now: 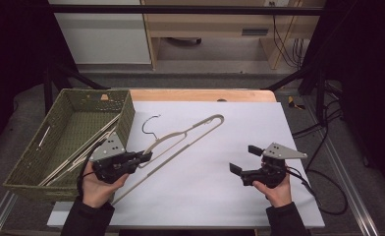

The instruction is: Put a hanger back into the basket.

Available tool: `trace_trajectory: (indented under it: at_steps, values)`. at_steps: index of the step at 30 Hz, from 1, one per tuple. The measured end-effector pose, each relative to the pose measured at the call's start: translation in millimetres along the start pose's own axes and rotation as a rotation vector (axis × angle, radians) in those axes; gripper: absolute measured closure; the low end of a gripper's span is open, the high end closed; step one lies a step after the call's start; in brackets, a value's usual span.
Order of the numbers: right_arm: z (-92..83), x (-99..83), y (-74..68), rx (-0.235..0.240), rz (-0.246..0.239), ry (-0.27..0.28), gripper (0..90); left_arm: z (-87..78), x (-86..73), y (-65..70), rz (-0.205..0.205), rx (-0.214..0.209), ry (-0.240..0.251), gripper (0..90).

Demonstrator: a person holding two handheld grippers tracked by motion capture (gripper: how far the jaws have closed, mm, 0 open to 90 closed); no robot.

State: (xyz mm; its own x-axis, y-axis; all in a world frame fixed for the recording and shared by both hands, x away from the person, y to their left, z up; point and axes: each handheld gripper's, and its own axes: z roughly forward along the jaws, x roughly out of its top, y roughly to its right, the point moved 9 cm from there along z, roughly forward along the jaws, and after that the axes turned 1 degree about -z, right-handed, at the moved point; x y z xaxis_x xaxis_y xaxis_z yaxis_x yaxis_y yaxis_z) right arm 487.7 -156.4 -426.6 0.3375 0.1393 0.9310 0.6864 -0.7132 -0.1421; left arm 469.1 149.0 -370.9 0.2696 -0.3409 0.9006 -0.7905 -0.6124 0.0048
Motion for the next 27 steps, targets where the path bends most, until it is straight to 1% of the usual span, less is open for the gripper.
trace_trajectory:
  at_steps: [1,3,6,7,11,14,16,20,22,23,25,26,27]
  values:
    - [-0.6,-0.5,1.2,-0.007,0.009,0.0,3.2,-3.2,2.3,-2.5,-0.005,0.005,0.007,86.4]
    - [-2.3,-2.4,2.7,-0.009,0.0,-0.008,3.1,-10.6,7.6,-7.2,-0.012,0.022,0.022,86.4]
    - [-3.6,-4.6,5.1,-0.021,0.01,-0.011,3.0,-23.6,15.3,-13.7,-0.013,0.034,0.044,86.4]
    - [-4.6,-5.5,5.6,-0.016,0.009,-0.013,3.0,-28.2,17.9,-16.6,-0.011,0.043,0.048,86.4]
    - [-6.8,-7.6,9.4,-0.029,0.015,-0.016,3.0,-47.0,28.9,-30.0,-0.004,0.08,0.064,86.4]
    - [-7.6,-7.9,10.3,-0.034,0.017,-0.014,3.0,-59.5,36.4,-43.3,0.004,0.099,0.061,86.4]
    - [-7.8,-7.9,10.5,-0.036,0.018,-0.014,2.8,-68.2,41.9,-54.5,0.008,0.121,0.059,86.4]
    - [-7.2,-9.4,11.1,-0.035,0.012,-0.021,2.7,-80.1,48.9,-72.8,0.014,0.142,0.05,86.4]
    - [-6.4,-9.7,11.3,-0.039,0.017,-0.021,2.5,-84.8,51.0,-82.1,0.021,0.151,0.044,86.4]
    - [-6.2,-10.0,11.3,-0.039,0.017,-0.022,2.5,-86.7,52.4,-87.0,0.039,0.157,0.046,86.5]
    - [-6.2,-10.1,11.1,-0.038,0.019,-0.024,2.5,-89.8,52.0,-96.0,0.046,0.164,0.035,86.4]
    - [-6.3,-10.0,11.1,-0.038,0.02,-0.024,2.5,-91.5,51.4,-101.9,0.048,0.17,0.034,86.4]
    - [-6.5,-9.9,11.0,-0.038,0.022,-0.023,2.5,-92.4,50.2,-105.0,0.04,0.174,0.03,86.4]
